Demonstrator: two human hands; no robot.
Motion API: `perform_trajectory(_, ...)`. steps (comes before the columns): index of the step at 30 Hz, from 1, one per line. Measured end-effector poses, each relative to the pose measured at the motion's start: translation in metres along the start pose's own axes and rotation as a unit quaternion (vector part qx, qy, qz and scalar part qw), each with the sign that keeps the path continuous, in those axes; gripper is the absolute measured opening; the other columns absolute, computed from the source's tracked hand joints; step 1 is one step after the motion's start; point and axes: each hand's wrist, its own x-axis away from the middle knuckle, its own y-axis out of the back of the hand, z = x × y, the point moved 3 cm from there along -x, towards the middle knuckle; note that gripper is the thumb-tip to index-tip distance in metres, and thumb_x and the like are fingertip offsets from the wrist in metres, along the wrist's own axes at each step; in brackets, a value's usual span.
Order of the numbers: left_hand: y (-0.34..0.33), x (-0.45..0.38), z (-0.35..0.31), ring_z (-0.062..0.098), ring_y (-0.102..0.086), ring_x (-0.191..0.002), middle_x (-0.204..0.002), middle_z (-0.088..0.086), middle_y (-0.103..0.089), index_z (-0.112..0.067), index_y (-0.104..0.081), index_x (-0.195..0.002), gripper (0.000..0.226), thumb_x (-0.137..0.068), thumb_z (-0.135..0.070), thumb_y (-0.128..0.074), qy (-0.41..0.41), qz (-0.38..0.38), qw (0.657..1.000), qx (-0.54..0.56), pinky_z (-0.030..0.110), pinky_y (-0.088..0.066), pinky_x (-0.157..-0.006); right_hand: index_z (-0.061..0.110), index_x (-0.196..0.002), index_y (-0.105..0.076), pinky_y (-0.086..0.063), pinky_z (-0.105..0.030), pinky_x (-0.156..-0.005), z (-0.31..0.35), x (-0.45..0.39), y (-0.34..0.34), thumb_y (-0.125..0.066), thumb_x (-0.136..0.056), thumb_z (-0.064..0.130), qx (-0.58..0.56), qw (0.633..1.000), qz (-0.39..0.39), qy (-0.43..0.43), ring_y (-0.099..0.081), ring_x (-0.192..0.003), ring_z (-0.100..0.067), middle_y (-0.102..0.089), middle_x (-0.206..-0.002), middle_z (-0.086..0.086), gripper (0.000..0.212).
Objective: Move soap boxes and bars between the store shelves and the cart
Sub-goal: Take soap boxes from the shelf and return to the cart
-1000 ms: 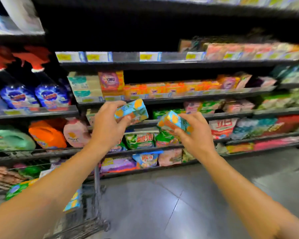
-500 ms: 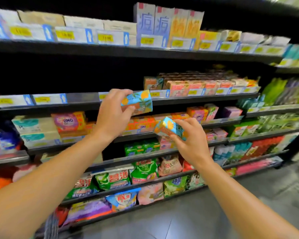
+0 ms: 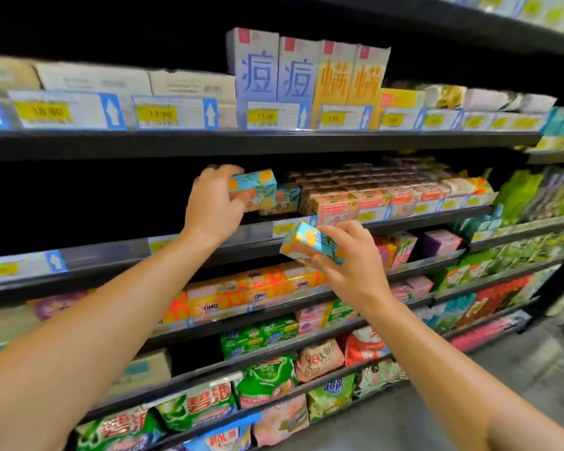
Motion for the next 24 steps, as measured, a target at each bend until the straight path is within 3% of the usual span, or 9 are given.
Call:
perform_trajectory(3,-0.010,-0.014,0.014,0.029,-0.054,-0.119,-0.128,0.013,-0.059,-0.016,-0.058,-0.131,0.040,-0.091,-0.020,-0.063,0.035,0.037,0.999,-0.013,0.036,-0.045,-0.101,0.020,-0.132,-0.060,-0.037,-0.025,-0.086,-0.005,-0.007,-0.010,-0.073,-0.088,0.024,-0.006,1.000,0.010,0.005,-0.043,-0.107,-0.017,-0.045,-0.109,0.008,0.046)
perform_trajectory(6,-0.020,-0.019,0.024,0.022,-0.060,-0.111,-0.126,0.007,-0.062,-0.018,-0.056,-0.133,0.040,-0.093,-0.017,-0.060,0.062,0.077,0.994,-0.045,0.028,-0.047,-0.090,0.019,-0.133,-0.060,-0.038,-0.025,-0.086,-0.010,-0.013,-0.017,-0.074,-0.088,0.025,-0.009,1.000,0.019,0.008,-0.044,-0.107,-0.017,-0.046,-0.110,0.006,0.048)
perform_trajectory(14,-0.040,-0.021,0.032,0.020,-0.058,-0.113,-0.133,0.002,-0.058,-0.026,-0.056,-0.135,0.046,-0.090,-0.028,-0.067,0.084,0.138,0.981,-0.112,0.030,-0.049,-0.089,0.019,-0.132,-0.061,-0.036,-0.023,-0.086,-0.023,-0.024,-0.026,-0.075,-0.087,0.023,-0.043,0.999,0.018,0.023,-0.043,-0.107,-0.014,-0.048,-0.109,0.005,0.048)
perform_trajectory(24,-0.053,-0.023,0.013,0.019,-0.056,-0.115,-0.129,-0.003,-0.060,-0.028,-0.067,-0.122,0.032,-0.090,-0.028,-0.068,0.040,0.084,0.980,-0.175,0.033,-0.047,-0.094,0.019,-0.133,-0.060,-0.033,-0.022,-0.087,-0.054,-0.033,-0.031,-0.074,-0.087,0.024,-0.084,0.993,0.055,0.060,-0.040,-0.105,-0.009,-0.046,-0.107,0.009,0.048)
